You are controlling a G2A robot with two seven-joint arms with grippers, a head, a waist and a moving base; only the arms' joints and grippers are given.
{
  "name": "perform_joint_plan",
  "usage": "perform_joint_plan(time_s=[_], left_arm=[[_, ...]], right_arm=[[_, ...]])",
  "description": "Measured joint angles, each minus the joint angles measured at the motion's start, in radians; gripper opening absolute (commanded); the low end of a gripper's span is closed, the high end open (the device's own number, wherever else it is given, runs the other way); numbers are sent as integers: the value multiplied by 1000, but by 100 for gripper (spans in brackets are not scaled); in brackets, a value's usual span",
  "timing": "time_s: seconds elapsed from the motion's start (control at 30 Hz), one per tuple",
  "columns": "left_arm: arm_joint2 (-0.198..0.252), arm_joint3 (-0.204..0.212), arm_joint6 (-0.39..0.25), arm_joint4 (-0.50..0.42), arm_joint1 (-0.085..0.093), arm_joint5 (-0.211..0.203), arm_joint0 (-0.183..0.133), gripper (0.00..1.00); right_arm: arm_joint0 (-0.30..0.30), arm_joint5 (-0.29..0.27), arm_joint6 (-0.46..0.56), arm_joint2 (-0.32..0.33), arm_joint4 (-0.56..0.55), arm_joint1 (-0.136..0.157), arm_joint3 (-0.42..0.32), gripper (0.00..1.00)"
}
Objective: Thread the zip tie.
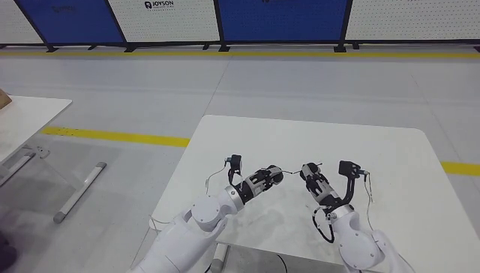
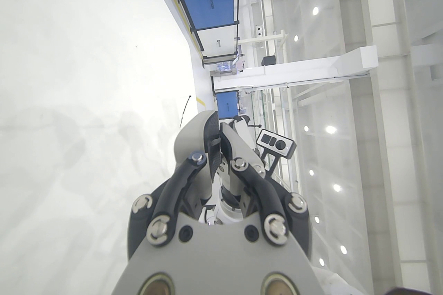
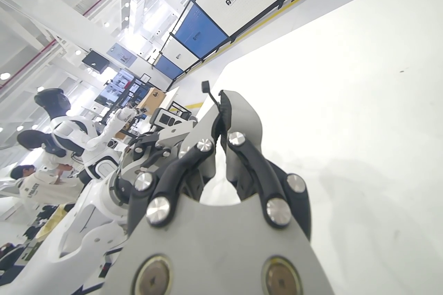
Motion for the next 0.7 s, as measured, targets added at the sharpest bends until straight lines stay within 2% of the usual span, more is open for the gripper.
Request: perform_joint_plan(time_s=[0.7], left_arm=[[0, 0, 0, 0, 0, 0, 0, 0]], right_arm=[[27, 23, 26, -24, -19, -11, 31, 0]])
